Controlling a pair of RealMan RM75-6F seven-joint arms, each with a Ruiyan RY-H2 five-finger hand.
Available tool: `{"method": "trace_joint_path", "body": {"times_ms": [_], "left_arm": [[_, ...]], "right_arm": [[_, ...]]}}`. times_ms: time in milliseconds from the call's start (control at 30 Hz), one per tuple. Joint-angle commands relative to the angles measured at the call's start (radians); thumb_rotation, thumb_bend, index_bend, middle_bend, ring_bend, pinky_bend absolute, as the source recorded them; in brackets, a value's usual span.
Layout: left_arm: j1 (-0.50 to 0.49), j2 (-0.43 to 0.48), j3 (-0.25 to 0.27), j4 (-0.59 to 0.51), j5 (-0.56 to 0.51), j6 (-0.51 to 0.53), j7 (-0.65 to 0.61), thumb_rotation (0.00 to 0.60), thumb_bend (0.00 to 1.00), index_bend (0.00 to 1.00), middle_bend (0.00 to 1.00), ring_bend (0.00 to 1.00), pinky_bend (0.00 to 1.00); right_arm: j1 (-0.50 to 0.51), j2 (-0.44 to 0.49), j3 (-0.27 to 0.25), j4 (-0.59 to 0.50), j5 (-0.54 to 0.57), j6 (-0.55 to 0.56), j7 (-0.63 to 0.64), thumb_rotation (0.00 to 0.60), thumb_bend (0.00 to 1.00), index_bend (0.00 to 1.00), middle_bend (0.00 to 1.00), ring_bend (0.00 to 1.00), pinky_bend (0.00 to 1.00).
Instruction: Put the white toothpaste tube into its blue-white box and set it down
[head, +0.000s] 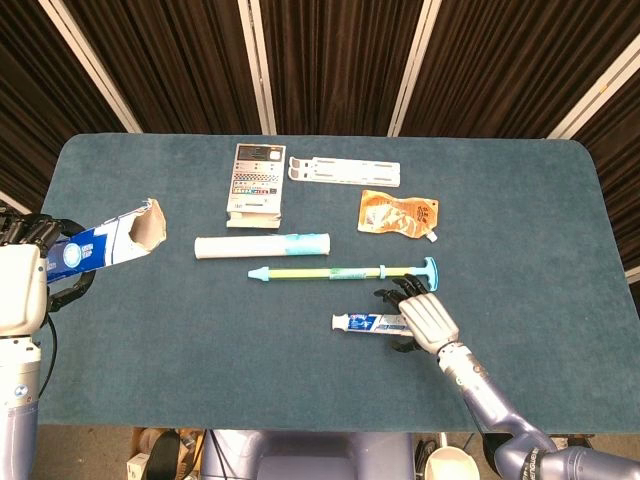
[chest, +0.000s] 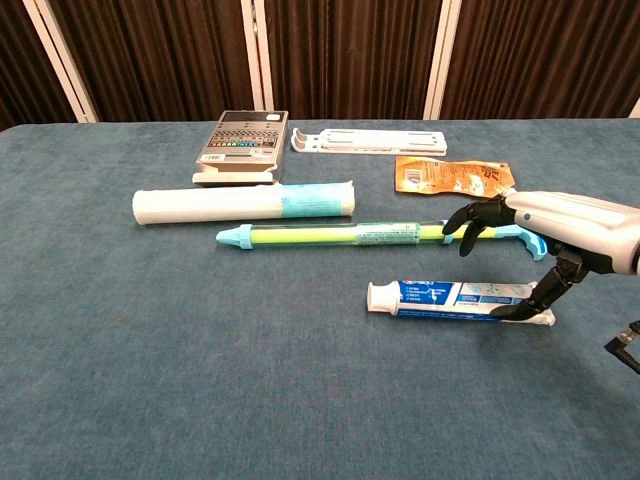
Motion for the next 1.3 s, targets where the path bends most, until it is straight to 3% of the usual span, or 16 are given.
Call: {"method": "trace_joint_path", "body": {"times_ms": [33, 733, 933, 1300], "left_arm": [[-0.001, 0.0, 0.001, -0.003, 0.004, 0.007, 0.003, 0.6, 0.34, 0.4, 0.41, 0.25, 0.34], [-0.009, -0.055, 0.034, 0.045, 0.005, 0.004, -0.028, 0.6, 0.34, 0.4, 0.42, 0.25, 0.34], [-0.009, -0.062, 0.033, 0.053, 0.004, 0.013, -0.024, 0.6, 0.34, 0.41, 0.42, 0.25, 0.34], [-0.014, -0.074, 0.042, 0.058, 0.019, 0.019, 0.004, 0.6, 0.34, 0.42, 0.42, 0.25, 0.34]], "right_arm": [[0.005, -0.006, -0.004, 0.016, 0.002, 0.001, 0.012, 0.6, 0.19, 0.21, 0.34, 0.11, 0.01], [-0.012, -0.076, -0.07, 0.155, -0.07, 0.067, 0.153, 0.6, 0.19, 0.23, 0.39, 0.11, 0.01], [-0.012, -0.097, -0.073, 0.205, -0.092, 0.094, 0.199, 0.6, 0.19, 0.28, 0.43, 0.14, 0.01], [-0.01, -0.117, -0.078, 0.273, -0.112, 0.118, 0.28, 0.6, 0.27, 0.3, 0.45, 0.15, 0.01]]}}
